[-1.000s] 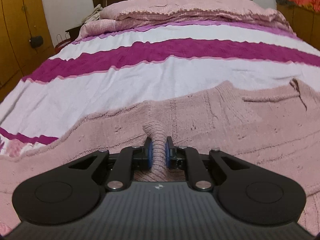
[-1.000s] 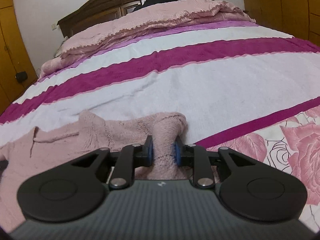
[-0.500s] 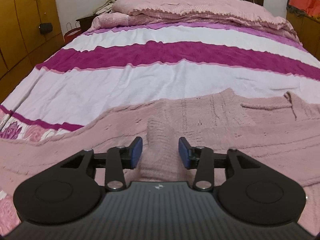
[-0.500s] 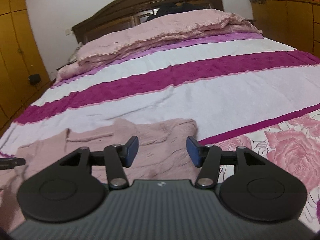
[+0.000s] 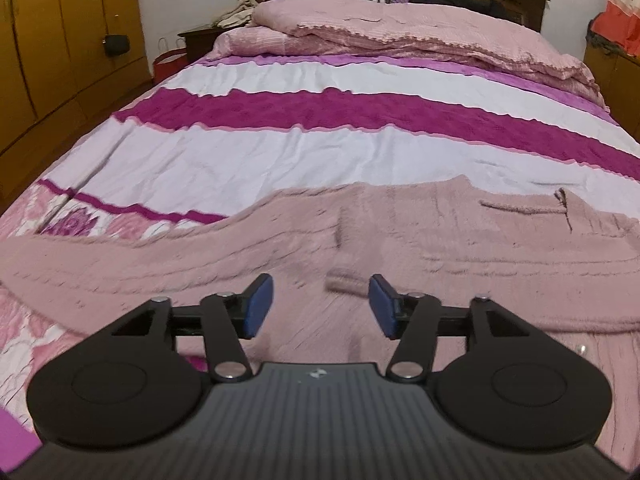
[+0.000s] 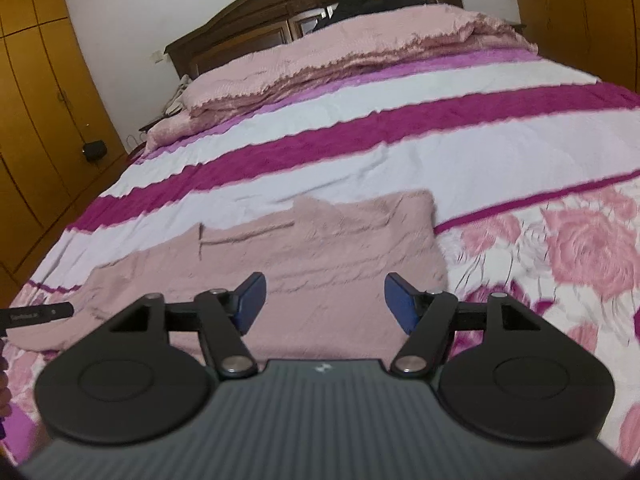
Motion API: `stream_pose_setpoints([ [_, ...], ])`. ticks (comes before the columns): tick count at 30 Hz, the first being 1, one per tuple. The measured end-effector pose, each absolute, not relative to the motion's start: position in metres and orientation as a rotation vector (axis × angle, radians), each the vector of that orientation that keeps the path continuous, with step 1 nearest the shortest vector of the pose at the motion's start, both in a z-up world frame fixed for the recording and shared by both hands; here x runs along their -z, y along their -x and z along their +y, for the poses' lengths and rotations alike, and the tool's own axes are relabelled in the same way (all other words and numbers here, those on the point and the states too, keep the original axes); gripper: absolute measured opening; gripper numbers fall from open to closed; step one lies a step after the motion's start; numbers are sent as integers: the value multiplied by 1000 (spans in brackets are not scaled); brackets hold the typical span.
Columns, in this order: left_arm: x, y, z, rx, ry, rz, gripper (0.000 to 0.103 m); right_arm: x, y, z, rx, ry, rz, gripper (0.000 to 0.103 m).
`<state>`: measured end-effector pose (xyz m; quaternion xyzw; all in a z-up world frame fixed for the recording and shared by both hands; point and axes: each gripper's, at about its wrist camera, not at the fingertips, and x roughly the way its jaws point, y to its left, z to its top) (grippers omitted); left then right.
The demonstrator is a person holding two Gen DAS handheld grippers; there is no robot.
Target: Fold small clothes
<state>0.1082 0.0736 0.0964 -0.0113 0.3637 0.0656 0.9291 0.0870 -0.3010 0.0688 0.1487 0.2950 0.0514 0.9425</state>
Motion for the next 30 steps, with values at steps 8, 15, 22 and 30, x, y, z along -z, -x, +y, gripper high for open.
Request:
stream_pose_setpoints([
  [8, -99, -74, 109, -211, 69, 745, 69, -59, -61, -283, -120, -350, 669, 68],
  [15, -86, -58, 151, -312, 154, 763, 70, -49, -47, -268, -123, -369, 714, 68],
  [22, -68, -52, 199, -446, 277, 766, 71, -37, -41, -256, -110, -321, 734, 68],
  [30, -47, -71, 249, -485, 494, 721, 77, -28, -33, -253, -89, -304, 760, 67],
])
